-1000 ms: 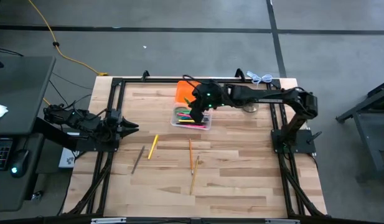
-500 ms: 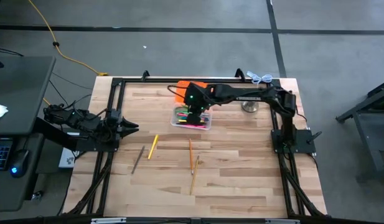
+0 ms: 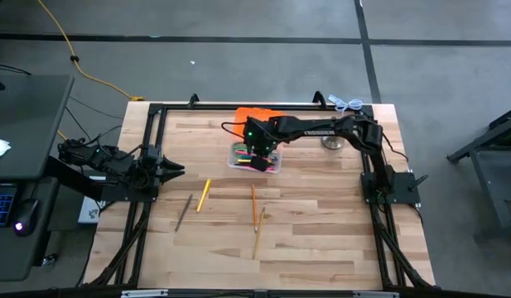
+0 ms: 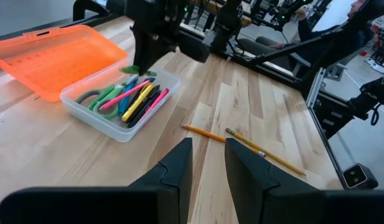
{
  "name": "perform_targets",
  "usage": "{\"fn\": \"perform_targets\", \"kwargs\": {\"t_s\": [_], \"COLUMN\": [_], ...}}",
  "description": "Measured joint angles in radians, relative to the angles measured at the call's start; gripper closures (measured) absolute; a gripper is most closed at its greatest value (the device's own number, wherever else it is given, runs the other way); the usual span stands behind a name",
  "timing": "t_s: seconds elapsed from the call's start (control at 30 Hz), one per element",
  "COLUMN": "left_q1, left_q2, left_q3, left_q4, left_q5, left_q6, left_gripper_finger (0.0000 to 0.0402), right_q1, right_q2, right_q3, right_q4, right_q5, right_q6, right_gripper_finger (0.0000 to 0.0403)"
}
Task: Pick & place school supplies into a supply box
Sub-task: Put the green pen into the transparent supply box
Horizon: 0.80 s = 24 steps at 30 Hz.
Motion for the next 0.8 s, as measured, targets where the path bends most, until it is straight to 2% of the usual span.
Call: {"fn": "perform_targets", "kwargs": {"t_s": [0.8], "left_q1": [0.0], "left_q2": [0.0], "left_q3": [0.0], "left_q4": [-0.022], "left_q5": [0.0], "left_q6": [0.0], "left_gripper_finger": [0.028], "right_q1": [0.003], "right_q2": [0.058], "right_q3": [-0.001], "right_q4": [-0.025], "right_q5": [-0.025], "right_q6": [-0.072], "right_gripper_finger": [0.039]}}
